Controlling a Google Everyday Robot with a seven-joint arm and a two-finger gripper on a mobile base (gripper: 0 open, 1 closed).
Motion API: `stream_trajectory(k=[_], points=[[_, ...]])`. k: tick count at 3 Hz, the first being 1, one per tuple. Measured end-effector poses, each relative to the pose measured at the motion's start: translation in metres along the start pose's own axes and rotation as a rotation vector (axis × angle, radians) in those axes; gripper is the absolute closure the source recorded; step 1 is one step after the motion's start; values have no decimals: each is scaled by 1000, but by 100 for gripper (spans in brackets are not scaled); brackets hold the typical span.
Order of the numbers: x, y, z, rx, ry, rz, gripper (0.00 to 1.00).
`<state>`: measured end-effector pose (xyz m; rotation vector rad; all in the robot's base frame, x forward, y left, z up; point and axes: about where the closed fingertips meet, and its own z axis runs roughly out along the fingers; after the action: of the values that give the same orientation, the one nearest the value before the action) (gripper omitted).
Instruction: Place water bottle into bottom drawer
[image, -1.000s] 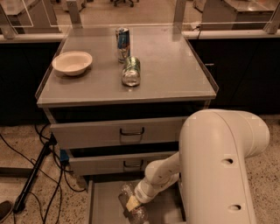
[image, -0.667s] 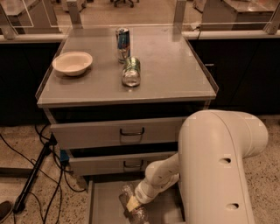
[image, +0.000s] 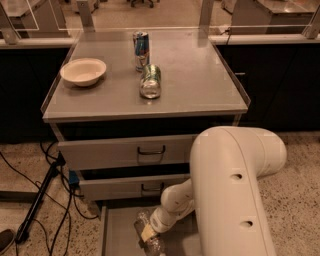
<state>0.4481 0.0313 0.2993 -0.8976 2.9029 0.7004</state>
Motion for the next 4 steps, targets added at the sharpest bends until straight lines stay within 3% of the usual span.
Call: stream_trajectory(k=[1,2,4], points=[[-14,-5,26,-7,-6,26,100],[-14,-5,26,-7,-6,26,100],[-16,-17,95,-15,67,-7,100]])
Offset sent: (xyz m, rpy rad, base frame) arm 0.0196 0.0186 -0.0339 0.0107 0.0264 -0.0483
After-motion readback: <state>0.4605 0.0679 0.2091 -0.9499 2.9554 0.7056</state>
